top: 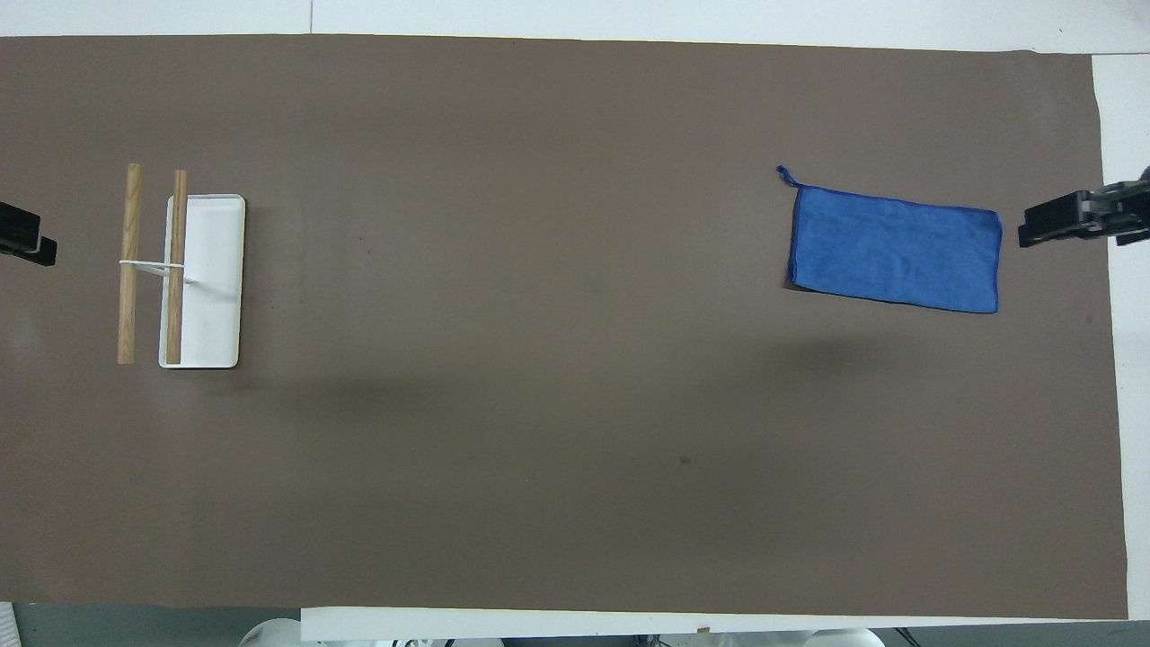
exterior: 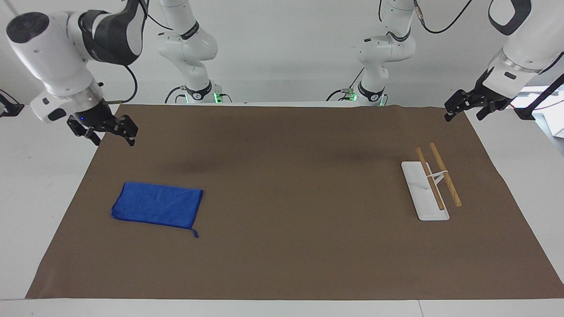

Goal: Right arm passes towel to left arm to hang

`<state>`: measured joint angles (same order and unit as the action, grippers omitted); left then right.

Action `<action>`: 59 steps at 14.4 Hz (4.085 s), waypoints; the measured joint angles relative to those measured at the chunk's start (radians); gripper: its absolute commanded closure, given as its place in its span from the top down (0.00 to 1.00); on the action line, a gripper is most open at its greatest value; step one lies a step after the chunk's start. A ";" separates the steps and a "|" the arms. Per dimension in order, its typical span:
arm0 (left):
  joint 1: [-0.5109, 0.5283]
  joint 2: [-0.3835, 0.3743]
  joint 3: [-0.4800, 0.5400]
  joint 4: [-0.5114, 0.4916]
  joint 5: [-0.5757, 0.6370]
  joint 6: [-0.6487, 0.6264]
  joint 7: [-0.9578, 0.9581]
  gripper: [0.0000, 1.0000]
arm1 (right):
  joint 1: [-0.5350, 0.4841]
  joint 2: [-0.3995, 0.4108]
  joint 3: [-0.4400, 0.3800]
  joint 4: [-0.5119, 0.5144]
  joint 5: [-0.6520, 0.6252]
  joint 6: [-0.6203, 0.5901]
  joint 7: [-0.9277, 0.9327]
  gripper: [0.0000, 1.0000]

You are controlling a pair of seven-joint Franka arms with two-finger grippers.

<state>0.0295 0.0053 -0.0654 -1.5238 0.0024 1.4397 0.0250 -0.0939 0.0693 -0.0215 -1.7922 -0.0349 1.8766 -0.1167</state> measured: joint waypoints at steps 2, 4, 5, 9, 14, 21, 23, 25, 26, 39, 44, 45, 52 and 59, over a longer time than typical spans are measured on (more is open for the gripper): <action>0.000 0.000 0.000 0.000 0.000 0.000 0.000 1.00 | 0.009 0.059 0.000 -0.066 0.007 0.137 0.016 1.00; 0.000 0.000 0.000 0.000 0.000 0.000 0.000 1.00 | 0.010 0.125 0.000 -0.104 0.041 0.232 0.026 0.99; 0.000 0.000 0.000 0.000 0.000 0.000 0.000 1.00 | 0.012 0.156 0.000 -0.109 0.057 0.264 0.026 0.97; 0.000 0.000 0.000 0.000 0.000 0.000 0.000 1.00 | 0.036 0.240 0.000 -0.124 0.068 0.335 0.032 0.92; 0.000 0.000 0.000 0.000 0.000 0.000 0.000 1.00 | 0.035 0.244 -0.001 -0.206 0.069 0.391 0.033 0.92; 0.000 0.000 0.000 0.000 0.000 0.000 0.000 1.00 | 0.021 0.231 -0.004 -0.260 0.069 0.396 0.033 0.89; 0.000 0.000 0.000 0.000 0.000 0.000 0.000 1.00 | 0.022 0.226 -0.004 -0.275 0.069 0.413 0.033 0.71; 0.000 0.000 0.000 0.000 0.000 0.000 0.000 1.00 | 0.022 0.225 -0.003 -0.279 0.069 0.417 0.033 0.51; 0.000 0.000 0.000 0.000 0.000 0.000 0.000 1.00 | 0.021 0.222 -0.004 -0.279 0.069 0.417 0.033 0.32; -0.004 -0.008 -0.011 -0.040 -0.002 0.045 -0.142 1.00 | 0.169 0.184 0.003 0.023 0.319 0.092 0.163 0.00; -0.135 -0.073 -0.020 -0.178 -0.007 0.138 -0.497 1.00 | 0.337 0.182 0.007 0.115 0.636 0.079 0.593 0.00; -0.166 -0.083 -0.021 -0.196 -0.007 0.169 -0.595 1.00 | 0.363 0.182 0.008 0.121 0.708 0.088 0.664 0.00; -0.379 -0.076 -0.027 -0.260 -0.008 0.391 -1.195 1.00 | 0.586 0.191 0.010 0.121 0.910 0.366 1.062 0.00; -0.410 0.067 -0.025 -0.278 -0.044 0.567 -1.325 1.00 | 0.700 0.197 0.010 0.121 0.996 0.537 1.201 0.00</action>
<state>-0.3809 0.0722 -0.0909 -1.8016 -0.0414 2.0062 -1.2997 0.6060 0.2659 -0.0120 -1.6717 0.9611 2.4137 1.0846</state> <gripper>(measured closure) 0.000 0.960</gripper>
